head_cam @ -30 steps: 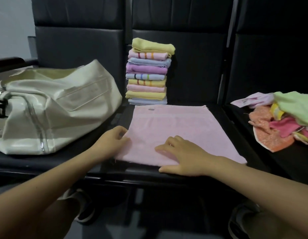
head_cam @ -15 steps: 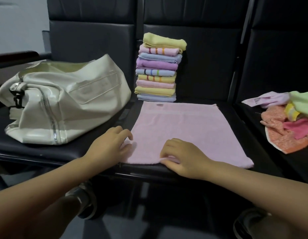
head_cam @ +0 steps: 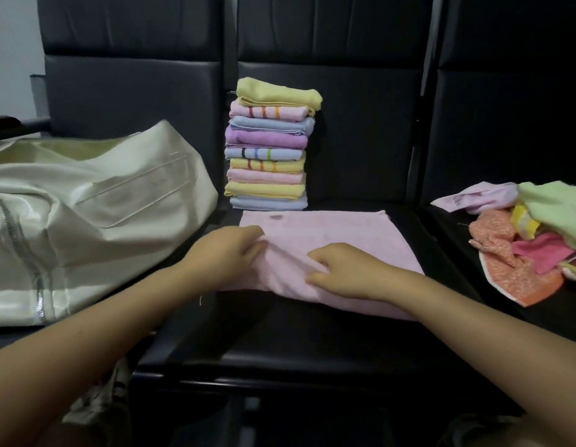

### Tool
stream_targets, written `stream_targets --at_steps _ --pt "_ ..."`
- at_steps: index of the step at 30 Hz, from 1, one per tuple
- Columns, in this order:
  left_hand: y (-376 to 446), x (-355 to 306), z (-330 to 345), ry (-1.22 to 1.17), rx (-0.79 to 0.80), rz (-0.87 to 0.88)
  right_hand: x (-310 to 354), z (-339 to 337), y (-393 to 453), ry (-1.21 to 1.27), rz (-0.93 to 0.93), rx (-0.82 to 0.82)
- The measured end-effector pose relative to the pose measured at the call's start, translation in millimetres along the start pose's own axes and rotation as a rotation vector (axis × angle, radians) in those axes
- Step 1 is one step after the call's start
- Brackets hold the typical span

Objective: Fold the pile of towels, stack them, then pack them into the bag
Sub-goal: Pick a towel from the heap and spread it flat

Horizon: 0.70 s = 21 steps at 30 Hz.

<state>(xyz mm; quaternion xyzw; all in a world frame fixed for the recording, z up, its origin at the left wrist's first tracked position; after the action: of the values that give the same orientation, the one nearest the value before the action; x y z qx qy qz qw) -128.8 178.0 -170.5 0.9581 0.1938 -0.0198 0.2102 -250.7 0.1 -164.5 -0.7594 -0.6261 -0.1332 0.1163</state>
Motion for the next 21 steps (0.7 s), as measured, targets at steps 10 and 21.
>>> stream_targets --at_steps 10,21 --pt "48.6 37.9 7.7 0.039 -0.079 -0.169 -117.1 -40.6 15.4 0.170 0.336 -0.204" --pt "28.6 22.8 13.5 -0.604 -0.166 -0.445 -146.4 -35.8 -15.6 1.024 0.384 -0.222"
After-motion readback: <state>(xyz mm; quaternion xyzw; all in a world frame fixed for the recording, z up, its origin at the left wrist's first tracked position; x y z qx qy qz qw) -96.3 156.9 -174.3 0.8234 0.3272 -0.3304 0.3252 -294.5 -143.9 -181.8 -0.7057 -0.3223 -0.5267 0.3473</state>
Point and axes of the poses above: each hand's wrist, its own y-axis towards the middle knuckle, its own z-axis out of the palm, x = y × z, the point moved 1 cm from there along y, towards the middle knuckle, and after that the axes turned 10 degrees about z, right-handed, at the moved point
